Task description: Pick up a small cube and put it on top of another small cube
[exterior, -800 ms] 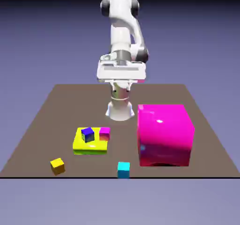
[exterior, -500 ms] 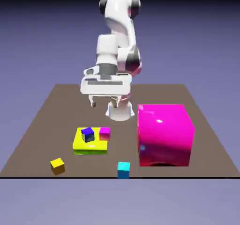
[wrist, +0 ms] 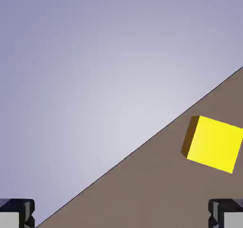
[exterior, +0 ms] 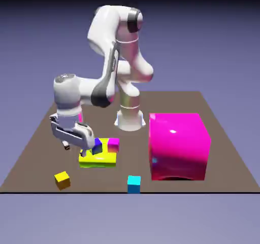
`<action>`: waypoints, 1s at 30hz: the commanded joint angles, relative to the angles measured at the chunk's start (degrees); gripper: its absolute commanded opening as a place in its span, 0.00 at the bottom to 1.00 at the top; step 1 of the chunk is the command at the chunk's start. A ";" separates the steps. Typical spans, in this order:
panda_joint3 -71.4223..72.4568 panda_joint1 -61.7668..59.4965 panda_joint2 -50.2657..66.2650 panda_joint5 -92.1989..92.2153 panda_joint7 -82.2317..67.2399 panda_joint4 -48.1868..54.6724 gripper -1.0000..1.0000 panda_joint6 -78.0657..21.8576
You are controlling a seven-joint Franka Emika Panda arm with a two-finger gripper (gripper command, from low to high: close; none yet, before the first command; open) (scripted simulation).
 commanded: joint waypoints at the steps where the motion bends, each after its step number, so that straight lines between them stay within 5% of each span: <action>1: -0.21 -0.81 2.08 0.38 0.58 1.75 0.50 -1.55; 7: -1.47 -5.64 14.54 2.66 4.06 12.20 0.50 -10.80; 11: -0.29 -5.89 21.06 4.20 3.05 11.12 0.50 -3.42; 12: -0.29 -5.89 21.06 4.20 3.05 11.12 0.00 -3.42; 16: -1.48 -5.73 14.84 2.71 4.11 12.38 0.00 -10.89; 30: -1.63 -3.67 -14.23 -0.28 9.48 -15.97 0.00 -10.73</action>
